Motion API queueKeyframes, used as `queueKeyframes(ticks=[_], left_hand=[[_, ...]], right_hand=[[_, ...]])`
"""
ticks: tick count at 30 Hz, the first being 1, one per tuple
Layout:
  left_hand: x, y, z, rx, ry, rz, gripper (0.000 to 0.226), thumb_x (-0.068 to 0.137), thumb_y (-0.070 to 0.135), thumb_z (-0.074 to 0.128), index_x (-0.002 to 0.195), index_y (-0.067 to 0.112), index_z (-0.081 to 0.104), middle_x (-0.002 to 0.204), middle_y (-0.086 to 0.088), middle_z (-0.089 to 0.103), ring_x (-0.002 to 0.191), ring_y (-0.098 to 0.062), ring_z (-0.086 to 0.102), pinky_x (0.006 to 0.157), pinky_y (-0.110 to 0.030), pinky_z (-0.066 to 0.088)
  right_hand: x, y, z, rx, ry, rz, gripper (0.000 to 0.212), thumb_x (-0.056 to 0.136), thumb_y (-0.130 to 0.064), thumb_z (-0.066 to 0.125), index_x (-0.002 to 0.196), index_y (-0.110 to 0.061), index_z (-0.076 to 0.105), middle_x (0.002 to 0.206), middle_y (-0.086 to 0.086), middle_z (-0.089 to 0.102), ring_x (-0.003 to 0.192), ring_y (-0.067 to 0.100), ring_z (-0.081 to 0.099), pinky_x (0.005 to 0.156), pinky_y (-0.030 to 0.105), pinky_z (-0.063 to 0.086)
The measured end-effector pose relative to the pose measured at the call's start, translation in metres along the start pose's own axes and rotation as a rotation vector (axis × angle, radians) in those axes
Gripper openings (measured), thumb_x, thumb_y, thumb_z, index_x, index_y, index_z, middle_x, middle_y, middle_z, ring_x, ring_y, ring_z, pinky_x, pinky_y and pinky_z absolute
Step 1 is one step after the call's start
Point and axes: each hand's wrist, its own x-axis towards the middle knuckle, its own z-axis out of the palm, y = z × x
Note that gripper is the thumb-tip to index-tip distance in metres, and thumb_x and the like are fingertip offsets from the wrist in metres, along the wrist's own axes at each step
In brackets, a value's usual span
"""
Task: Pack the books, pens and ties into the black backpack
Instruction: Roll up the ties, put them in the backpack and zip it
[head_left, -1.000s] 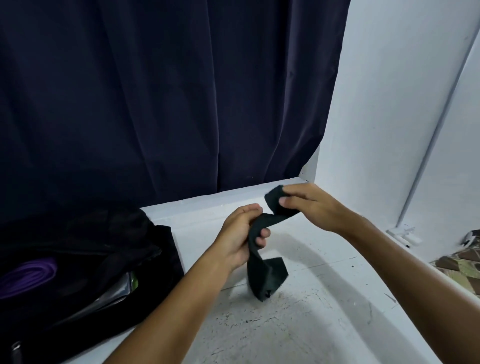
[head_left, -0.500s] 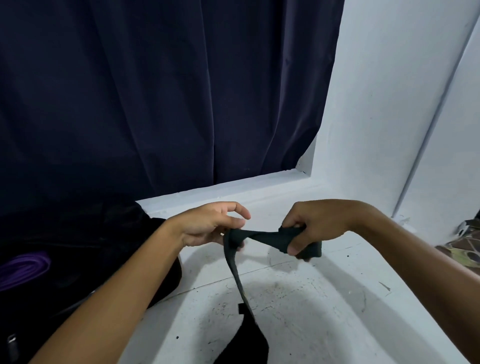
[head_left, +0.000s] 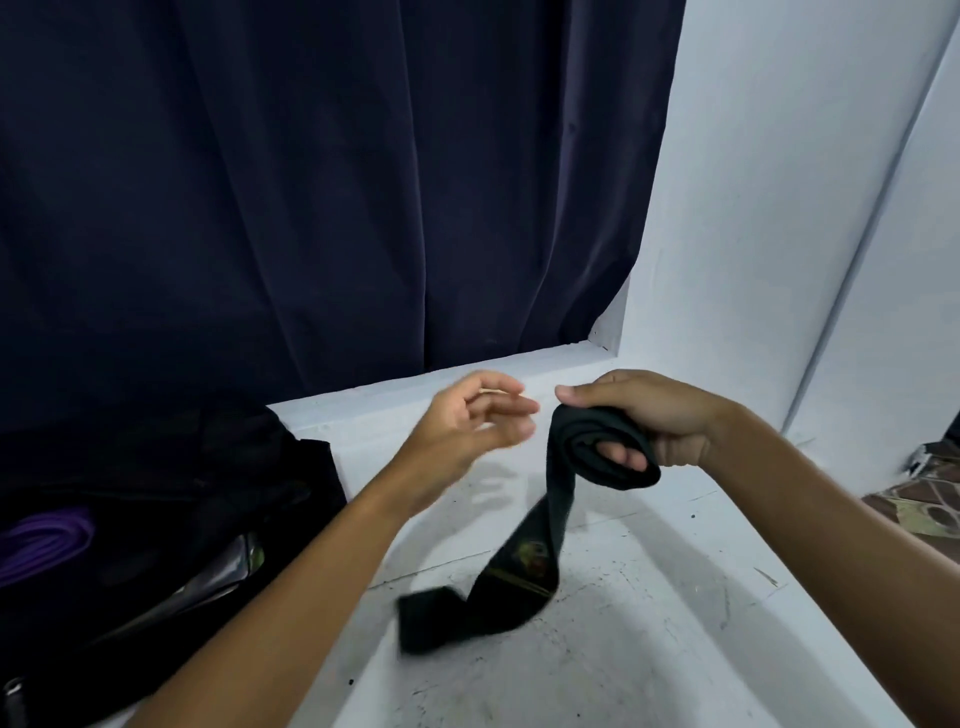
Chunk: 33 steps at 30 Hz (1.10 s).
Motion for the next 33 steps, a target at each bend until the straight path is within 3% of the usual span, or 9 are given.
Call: queueKeyframes(ticks=[6, 11, 13, 15, 17, 20, 25, 28, 33], left_hand=[[-0.009, -0.034, 0.022, -0.249, -0.34, -0.155, 0.075, 0.073, 0.024, 0.084, 0.135, 0.016, 0.043, 0.101, -0.016, 0.069, 0.1, -0.028, 0.065, 0.089, -0.036, 0.051], [-0.008, -0.034, 0.019, -0.365, -0.256, -0.157, 0.085, 0.066, 0.054, 0.083, 0.129, 0.009, 0.047, 0.058, 0.001, 0.058, 0.052, -0.01, 0.052, 0.057, -0.022, 0.045], [-0.002, -0.027, 0.002, -0.283, -0.228, -0.154, 0.084, 0.065, 0.059, 0.081, 0.125, 0.01, 0.05, 0.056, 0.001, 0.054, 0.044, -0.008, 0.042, 0.051, -0.021, 0.036], [0.006, -0.019, -0.015, -0.062, -0.156, -0.147, 0.079, 0.061, 0.056, 0.083, 0.122, 0.015, 0.054, 0.074, -0.004, 0.064, 0.056, -0.012, 0.055, 0.059, -0.021, 0.042], [0.012, -0.015, -0.025, 0.093, -0.043, -0.09, 0.072, 0.061, 0.048, 0.081, 0.123, 0.023, 0.055, 0.105, -0.004, 0.069, 0.095, -0.016, 0.067, 0.082, -0.024, 0.049], [0.011, -0.01, -0.017, 0.119, 0.011, 0.094, 0.072, 0.062, 0.036, 0.083, 0.127, 0.025, 0.054, 0.125, -0.001, 0.065, 0.122, -0.013, 0.058, 0.101, -0.033, 0.049], [0.009, -0.016, 0.021, 0.062, 0.12, 0.218, 0.072, 0.063, 0.015, 0.087, 0.126, 0.025, 0.054, 0.119, 0.003, 0.069, 0.116, -0.015, 0.063, 0.094, -0.037, 0.052], [0.011, -0.016, 0.028, -0.031, 0.2, 0.227, 0.078, 0.059, 0.023, 0.087, 0.127, 0.031, 0.051, 0.117, -0.001, 0.068, 0.112, -0.016, 0.064, 0.096, -0.04, 0.052], [0.013, -0.022, 0.029, 0.256, 0.319, 0.4, 0.086, 0.065, 0.011, 0.084, 0.129, 0.043, 0.038, 0.119, 0.004, 0.053, 0.1, -0.019, 0.061, 0.085, -0.025, 0.053]], right_hand=[[-0.003, -0.01, 0.0, 0.117, 0.094, -0.045, 0.062, 0.095, -0.038, 0.05, 0.037, -0.017, 0.057, 0.036, 0.003, 0.045, 0.028, 0.01, 0.038, 0.038, 0.018, 0.032], [-0.007, -0.012, -0.007, 0.187, 0.175, -0.067, 0.055, 0.094, -0.038, 0.052, 0.045, -0.014, 0.058, 0.039, 0.006, 0.045, 0.028, 0.013, 0.037, 0.035, 0.015, 0.033], [-0.01, -0.012, -0.008, 0.162, 0.161, -0.067, 0.057, 0.095, -0.039, 0.05, 0.043, -0.015, 0.057, 0.04, 0.006, 0.045, 0.028, 0.013, 0.037, 0.035, 0.017, 0.034], [-0.012, -0.012, -0.008, 0.15, 0.147, -0.069, 0.06, 0.096, -0.038, 0.048, 0.041, -0.016, 0.057, 0.041, 0.005, 0.046, 0.029, 0.012, 0.038, 0.036, 0.017, 0.034], [-0.011, -0.012, -0.006, 0.187, 0.149, -0.07, 0.058, 0.096, -0.038, 0.049, 0.044, -0.015, 0.059, 0.042, 0.005, 0.048, 0.031, 0.011, 0.042, 0.038, 0.017, 0.036], [-0.008, -0.015, -0.002, 0.315, 0.157, -0.048, 0.046, 0.094, -0.038, 0.054, 0.06, -0.008, 0.063, 0.048, 0.006, 0.054, 0.036, 0.012, 0.049, 0.038, 0.018, 0.042], [-0.003, -0.023, 0.004, 0.415, 0.085, -0.082, 0.036, 0.082, -0.037, 0.061, 0.073, -0.003, 0.069, 0.056, 0.01, 0.06, 0.04, 0.015, 0.055, 0.042, 0.021, 0.049], [-0.003, -0.027, 0.008, 0.373, 0.052, -0.11, 0.035, 0.077, -0.034, 0.062, 0.08, 0.001, 0.068, 0.059, 0.012, 0.062, 0.042, 0.017, 0.057, 0.044, 0.022, 0.05], [-0.005, -0.029, 0.009, 0.303, 0.05, -0.128, 0.032, 0.08, -0.031, 0.062, 0.07, -0.004, 0.074, 0.061, 0.014, 0.064, 0.045, 0.018, 0.059, 0.046, 0.022, 0.051]])
